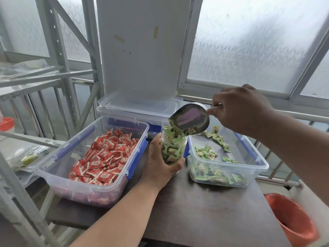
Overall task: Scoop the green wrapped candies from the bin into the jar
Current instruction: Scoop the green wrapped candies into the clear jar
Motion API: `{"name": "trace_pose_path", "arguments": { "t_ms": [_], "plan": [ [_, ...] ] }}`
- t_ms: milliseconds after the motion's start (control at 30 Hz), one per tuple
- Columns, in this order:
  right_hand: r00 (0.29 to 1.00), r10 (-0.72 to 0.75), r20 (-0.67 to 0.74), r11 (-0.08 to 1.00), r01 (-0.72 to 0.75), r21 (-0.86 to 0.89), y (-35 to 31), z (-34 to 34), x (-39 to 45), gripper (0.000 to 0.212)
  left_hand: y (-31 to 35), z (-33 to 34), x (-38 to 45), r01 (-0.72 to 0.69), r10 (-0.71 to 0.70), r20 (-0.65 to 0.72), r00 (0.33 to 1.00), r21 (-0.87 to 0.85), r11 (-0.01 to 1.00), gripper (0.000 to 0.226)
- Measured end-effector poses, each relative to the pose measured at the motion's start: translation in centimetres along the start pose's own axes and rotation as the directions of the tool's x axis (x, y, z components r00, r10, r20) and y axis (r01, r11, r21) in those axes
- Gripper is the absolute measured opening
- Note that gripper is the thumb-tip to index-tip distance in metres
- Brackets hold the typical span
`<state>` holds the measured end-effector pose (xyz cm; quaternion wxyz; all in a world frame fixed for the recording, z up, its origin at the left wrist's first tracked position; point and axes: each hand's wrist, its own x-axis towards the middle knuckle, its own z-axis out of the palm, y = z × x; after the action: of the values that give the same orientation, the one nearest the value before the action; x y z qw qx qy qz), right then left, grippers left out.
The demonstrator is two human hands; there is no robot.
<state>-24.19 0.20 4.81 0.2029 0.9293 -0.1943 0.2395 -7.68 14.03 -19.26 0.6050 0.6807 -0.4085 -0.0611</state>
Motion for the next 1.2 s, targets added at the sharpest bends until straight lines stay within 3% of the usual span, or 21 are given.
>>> {"name": "trace_pose_path", "arguments": {
  "t_ms": [200,333,500,633,933,1100,1200],
  "plan": [
    [0.999,-0.015,-0.035,1.0,0.014,-0.015,-0.6,-0.8,-0.5,0.032,0.6,-0.4,0.2,-0.022,0.022,-0.071,0.997,0.012,1.0,0.112],
    [0.997,0.038,-0.07,0.999,-0.039,-0.015,-0.5,-1.3,-0.7,0.032,2.2,-0.8,0.9,-0.199,0.205,-0.095,0.974,0.076,0.977,0.086],
    [0.993,0.059,-0.107,0.998,-0.058,0.008,-0.5,-1.0,-1.0,0.033,3.8,-1.3,2.0,-0.445,0.48,-0.025,0.877,0.334,0.831,0.058],
    [0.99,0.084,-0.112,0.996,-0.081,0.033,-0.3,0.0,-1.5,0.035,5.0,-1.8,2.8,-0.529,0.569,0.068,0.82,0.471,0.706,0.049],
    [0.957,0.269,-0.112,0.956,-0.25,0.154,1.2,1.9,-2.2,0.033,6.8,-2.5,2.7,-0.432,0.385,0.213,0.898,0.597,0.676,0.021],
    [0.939,0.341,-0.053,0.928,-0.327,0.178,1.9,3.6,-3.0,0.031,8.0,-1.9,2.9,-0.378,0.27,0.267,0.925,0.703,0.602,0.018],
    [0.926,0.378,-0.014,0.91,-0.369,0.186,2.3,4.7,-3.5,0.031,8.2,-1.8,3.0,-0.344,0.228,0.257,0.939,0.708,0.617,0.027]
  ]
}}
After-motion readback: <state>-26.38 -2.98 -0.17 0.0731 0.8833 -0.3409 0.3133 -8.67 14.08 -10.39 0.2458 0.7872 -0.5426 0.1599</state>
